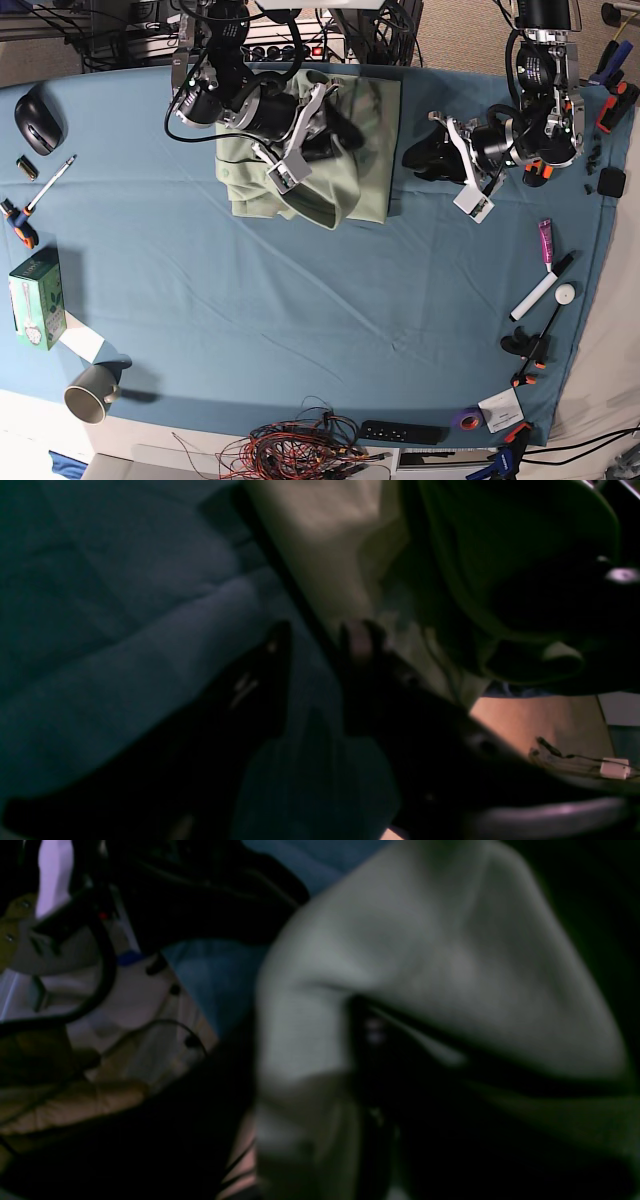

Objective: Fold the T-shirt properly
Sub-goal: 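Press and tuck the folded collar end with the right gripper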

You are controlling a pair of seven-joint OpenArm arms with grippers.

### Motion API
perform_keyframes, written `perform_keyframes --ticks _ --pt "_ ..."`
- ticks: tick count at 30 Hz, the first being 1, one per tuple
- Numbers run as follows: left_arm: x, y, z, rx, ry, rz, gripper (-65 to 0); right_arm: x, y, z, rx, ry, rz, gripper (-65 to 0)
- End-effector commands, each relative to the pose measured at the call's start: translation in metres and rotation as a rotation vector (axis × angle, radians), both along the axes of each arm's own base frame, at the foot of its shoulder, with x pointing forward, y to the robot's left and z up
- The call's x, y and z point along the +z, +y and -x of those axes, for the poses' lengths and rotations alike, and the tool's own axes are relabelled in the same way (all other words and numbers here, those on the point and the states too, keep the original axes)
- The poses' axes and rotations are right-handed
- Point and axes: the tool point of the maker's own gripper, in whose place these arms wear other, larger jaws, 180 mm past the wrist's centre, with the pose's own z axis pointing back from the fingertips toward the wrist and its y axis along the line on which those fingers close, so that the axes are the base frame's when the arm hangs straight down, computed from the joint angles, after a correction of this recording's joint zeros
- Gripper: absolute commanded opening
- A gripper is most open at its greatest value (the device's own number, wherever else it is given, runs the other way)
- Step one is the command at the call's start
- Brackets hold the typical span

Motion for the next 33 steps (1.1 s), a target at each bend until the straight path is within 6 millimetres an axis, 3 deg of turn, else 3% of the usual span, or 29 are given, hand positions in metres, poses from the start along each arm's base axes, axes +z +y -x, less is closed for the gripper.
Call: perform_keyframes --ticks 1,10,13,16,26,33 --pt "0.013 -0.001 -0.007 0.000 -0.046 0.026 -42.7 0.018 0.006 -0.008 -0.014 -0.057 -0.062 -36.6" --pt "0.013 0.007 -0.008 0.000 -0.050 0.003 -40.7 0.059 0.024 -0.004 0.022 -0.063 -0.324 -35.3" --pt "0.018 0.010 -0.009 -0.006 -0.064 -0.007 -40.7 0.065 0.025 -0.005 0.027 -0.072 -0.345 -35.3" --pt "0.024 0.012 -0.010 -0.016 -0.086 -0.020 -40.7 0.059 0.023 -0.008 0.025 -0.079 -0.295 -35.3" --pt "0.027 0.012 -0.010 -0.021 -0.098 -0.025 -40.7 0.012 -0.001 -0.013 -0.004 -0.065 0.020 -35.3" --pt "0.027 0.012 -0.010 -0.021 -0.098 -0.025 -40.7 0.008 -0.001 -0.011 0.008 -0.061 0.046 -35.3"
